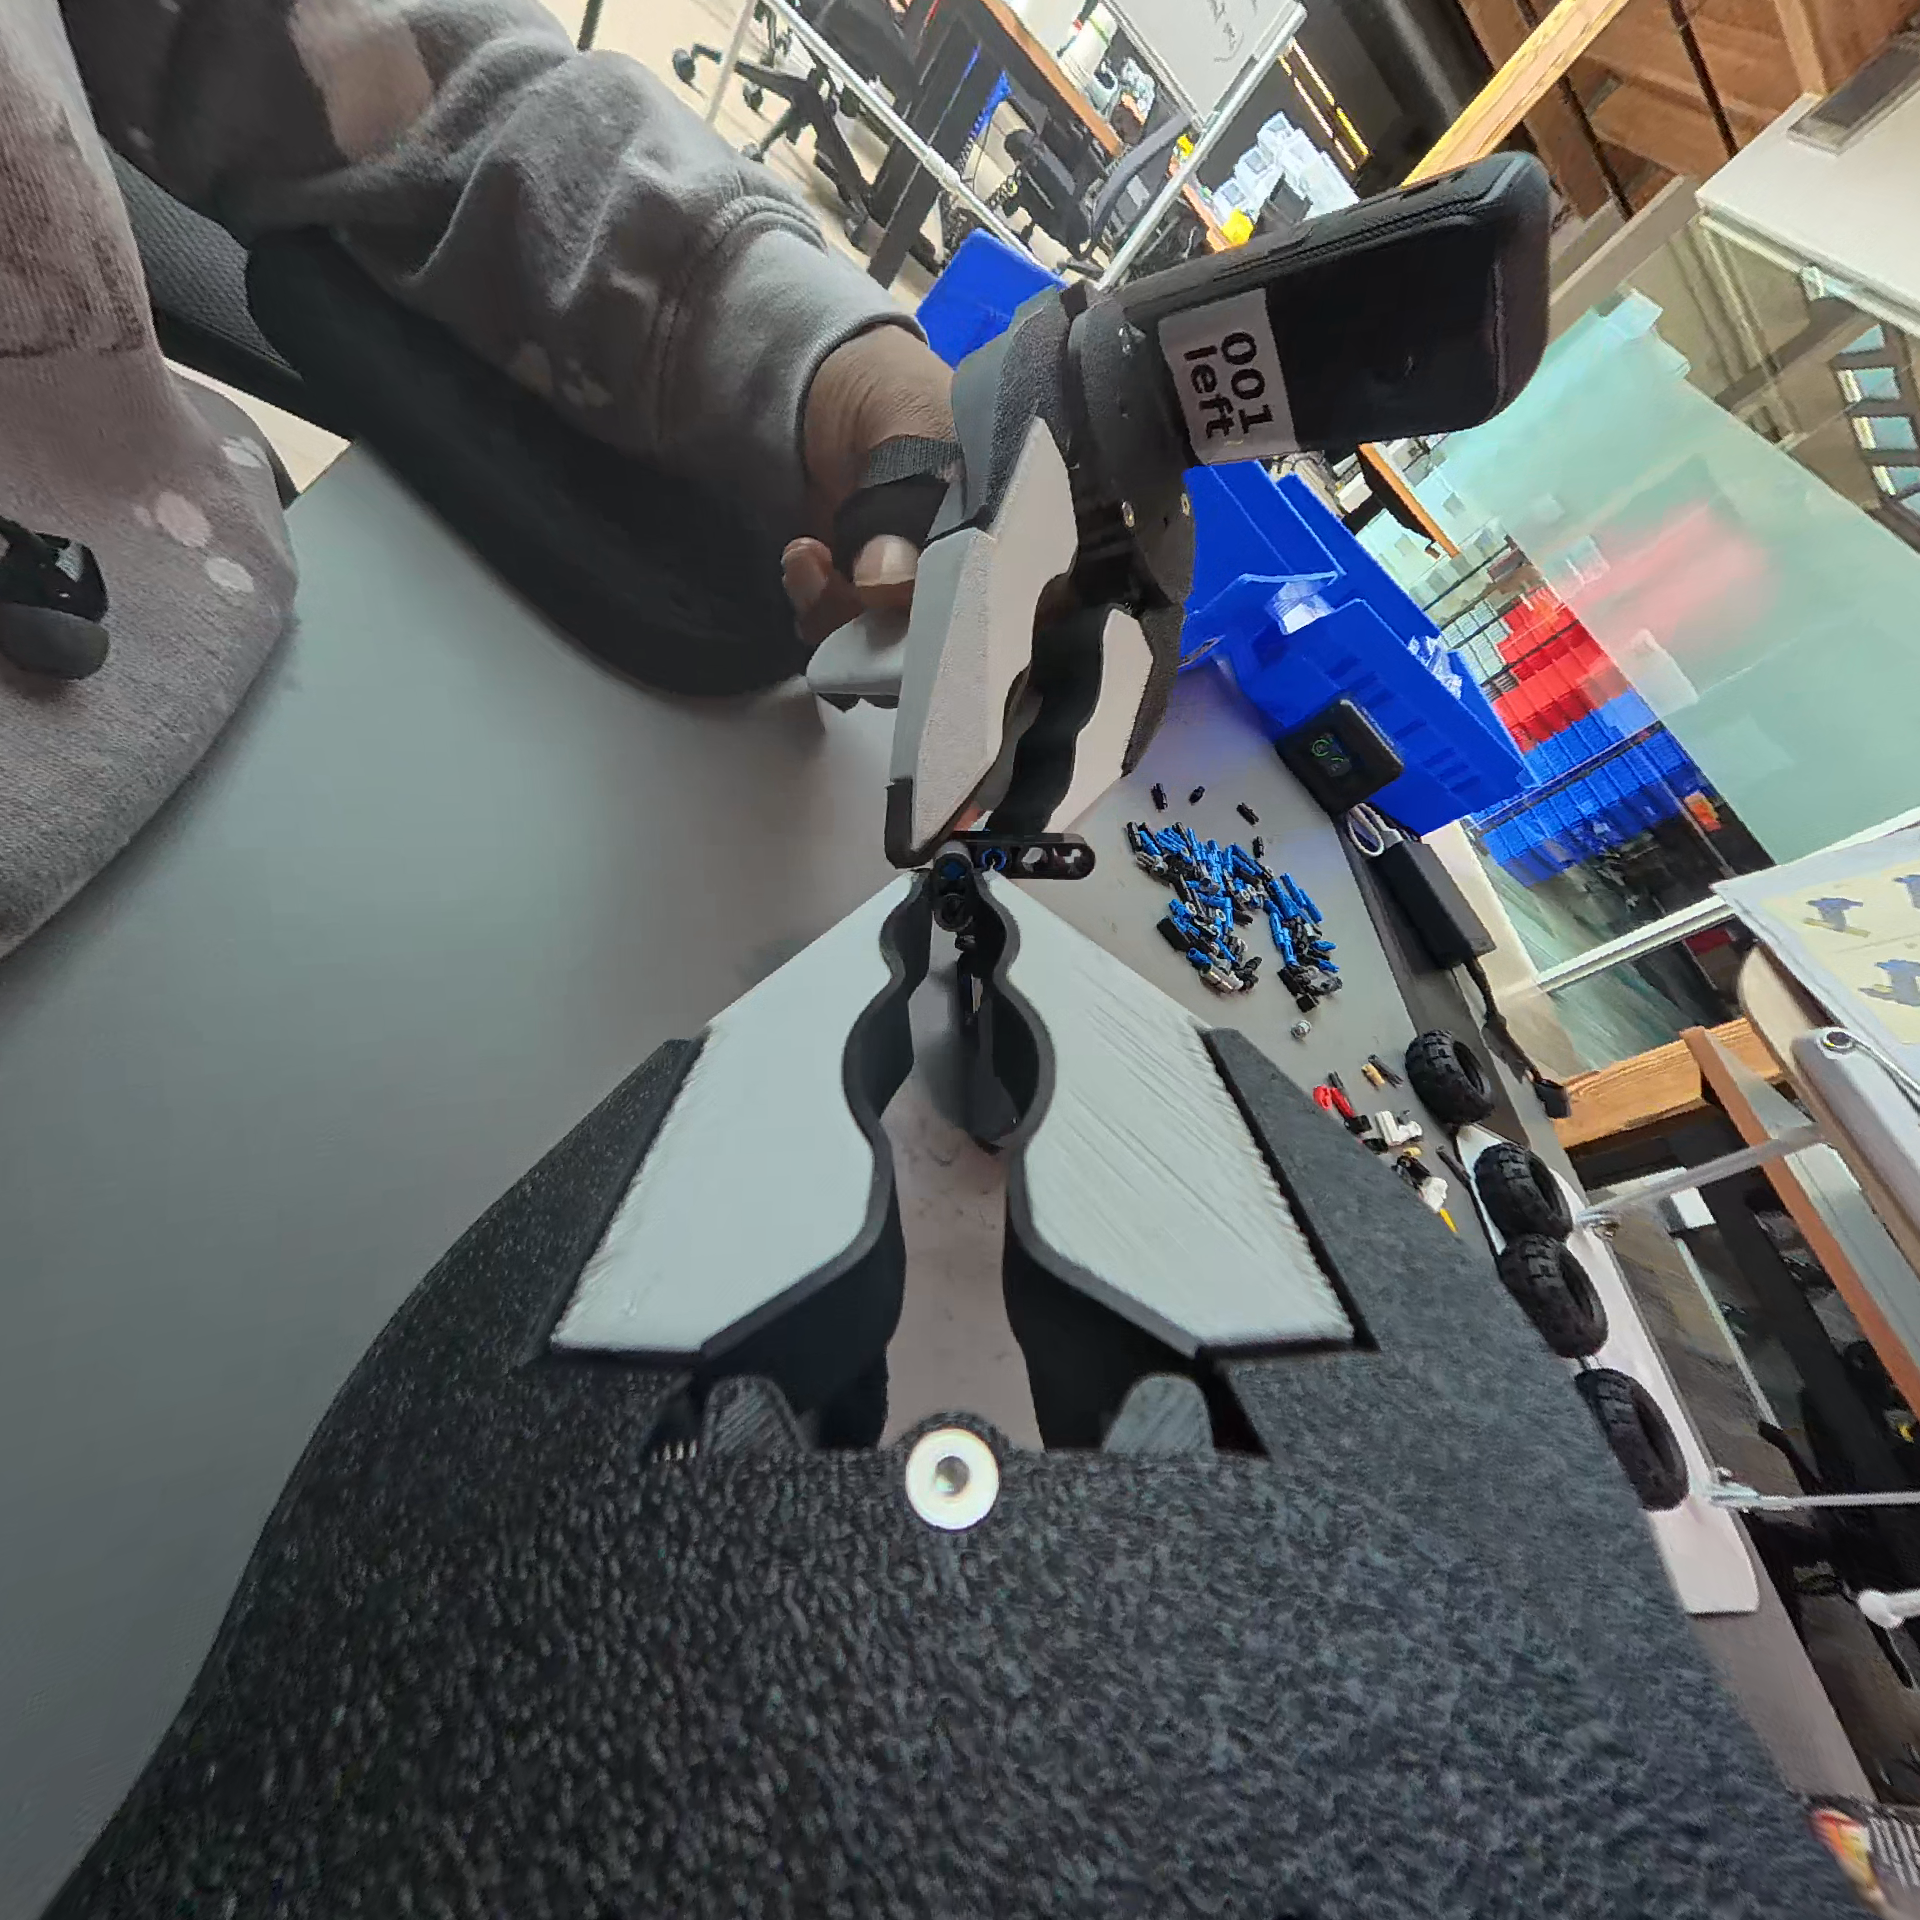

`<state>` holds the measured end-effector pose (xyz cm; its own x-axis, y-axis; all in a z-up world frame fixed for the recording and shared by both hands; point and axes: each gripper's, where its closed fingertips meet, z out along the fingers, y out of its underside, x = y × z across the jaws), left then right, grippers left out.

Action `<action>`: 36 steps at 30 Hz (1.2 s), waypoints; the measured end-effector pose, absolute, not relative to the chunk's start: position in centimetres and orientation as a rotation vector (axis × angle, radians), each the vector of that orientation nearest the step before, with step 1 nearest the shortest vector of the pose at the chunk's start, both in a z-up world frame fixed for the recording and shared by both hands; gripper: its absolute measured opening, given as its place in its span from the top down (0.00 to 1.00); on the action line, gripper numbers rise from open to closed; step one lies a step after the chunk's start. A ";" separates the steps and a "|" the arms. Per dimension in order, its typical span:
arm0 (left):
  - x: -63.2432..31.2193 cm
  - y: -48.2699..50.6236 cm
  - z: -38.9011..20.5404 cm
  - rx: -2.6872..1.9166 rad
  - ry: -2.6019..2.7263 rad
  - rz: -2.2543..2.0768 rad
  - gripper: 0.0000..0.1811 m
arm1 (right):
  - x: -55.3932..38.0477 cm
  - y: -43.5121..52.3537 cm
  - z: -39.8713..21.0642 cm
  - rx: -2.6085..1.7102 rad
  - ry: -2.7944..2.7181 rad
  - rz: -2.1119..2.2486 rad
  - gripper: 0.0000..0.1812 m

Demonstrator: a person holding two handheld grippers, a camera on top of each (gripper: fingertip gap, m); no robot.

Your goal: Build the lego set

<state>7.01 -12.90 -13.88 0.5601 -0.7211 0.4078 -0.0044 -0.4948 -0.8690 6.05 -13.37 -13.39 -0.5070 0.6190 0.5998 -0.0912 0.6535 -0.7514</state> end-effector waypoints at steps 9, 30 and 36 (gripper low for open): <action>6.3 -11.9 -10.9 -1.710 0.418 -1.121 0.93 | 5.7 -12.2 -10.5 -0.643 -1.739 1.274 0.94; 5.1 -10.5 -9.3 -1.587 0.132 -1.370 0.86 | 4.0 -10.7 -9.4 -0.633 -1.621 0.933 0.91; 3.4 -10.7 -9.9 -1.678 0.325 -0.918 0.84 | 4.4 -10.6 -8.9 -1.075 -1.595 1.621 0.91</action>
